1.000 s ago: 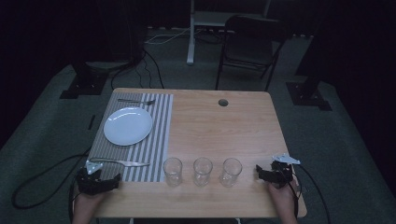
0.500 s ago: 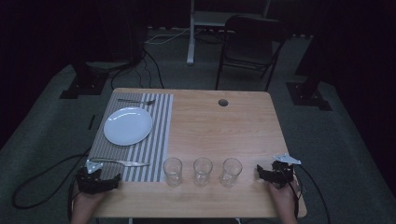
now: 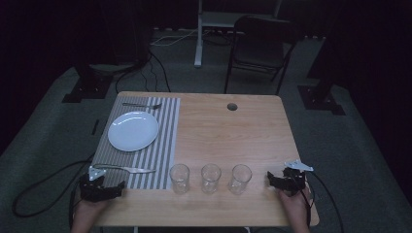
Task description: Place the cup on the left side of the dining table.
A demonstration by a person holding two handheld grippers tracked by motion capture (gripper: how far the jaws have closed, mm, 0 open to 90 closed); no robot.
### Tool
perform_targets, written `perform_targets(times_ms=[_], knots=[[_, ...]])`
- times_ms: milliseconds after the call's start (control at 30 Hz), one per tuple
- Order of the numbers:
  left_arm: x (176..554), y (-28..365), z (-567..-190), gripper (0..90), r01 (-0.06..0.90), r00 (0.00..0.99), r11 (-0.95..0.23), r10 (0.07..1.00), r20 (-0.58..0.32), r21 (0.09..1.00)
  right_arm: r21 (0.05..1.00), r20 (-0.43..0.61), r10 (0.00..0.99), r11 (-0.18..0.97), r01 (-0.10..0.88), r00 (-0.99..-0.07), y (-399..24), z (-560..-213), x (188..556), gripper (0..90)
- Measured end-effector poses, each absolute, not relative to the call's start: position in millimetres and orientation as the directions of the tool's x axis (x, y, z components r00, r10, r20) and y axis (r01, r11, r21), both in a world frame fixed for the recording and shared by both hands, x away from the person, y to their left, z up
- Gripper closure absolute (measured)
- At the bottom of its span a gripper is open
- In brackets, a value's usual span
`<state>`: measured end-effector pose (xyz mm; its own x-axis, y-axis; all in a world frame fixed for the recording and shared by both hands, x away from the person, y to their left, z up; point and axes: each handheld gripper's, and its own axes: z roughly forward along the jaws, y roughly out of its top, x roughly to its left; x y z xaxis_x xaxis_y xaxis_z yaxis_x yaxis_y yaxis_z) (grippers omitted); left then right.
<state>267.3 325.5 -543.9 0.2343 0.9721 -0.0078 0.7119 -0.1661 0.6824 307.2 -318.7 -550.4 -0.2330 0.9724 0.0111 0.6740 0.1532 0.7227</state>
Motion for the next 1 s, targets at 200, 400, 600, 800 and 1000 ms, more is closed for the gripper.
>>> perform_targets(times_ms=[200, 400, 600, 800, 1000], knots=[[266.8, 325.9, -543.2, 1.9, 0.713, 0.237, -0.165, 0.971, -0.012, 0.681, 0.723, 0.011, 0.972, 0.153, 0.674, -0.233, -318.7, -550.4, 307.2, 12.5], [264.9, 322.0, -542.2, 1.9, 0.708, 0.26, -0.184, 0.966, -0.009, 0.682, 0.723, 0.011, 0.972, 0.153, 0.674, -0.233, -318.7, -550.4, 307.2, 12.5], [263.5, 318.6, -537.8, 1.9, 0.699, 0.289, -0.196, 0.957, -0.022, 0.687, 0.723, 0.011, 0.972, 0.153, 0.674, -0.233, -318.7, -550.4, 307.2, 12.5], [261.8, 311.8, -533.9, 1.9, 0.693, 0.315, -0.211, 0.949, -0.027, 0.689, 0.723, 0.011, 0.972, 0.153, 0.674, -0.233, -318.7, -550.4, 307.2, 12.5], [259.3, 301.1, -523.6, 1.9, 0.663, 0.353, -0.213, 0.934, -0.049, 0.718, 0.723, 0.011, 0.972, 0.153, 0.674, -0.233, -318.7, -550.4, 307.2, 12.5]])
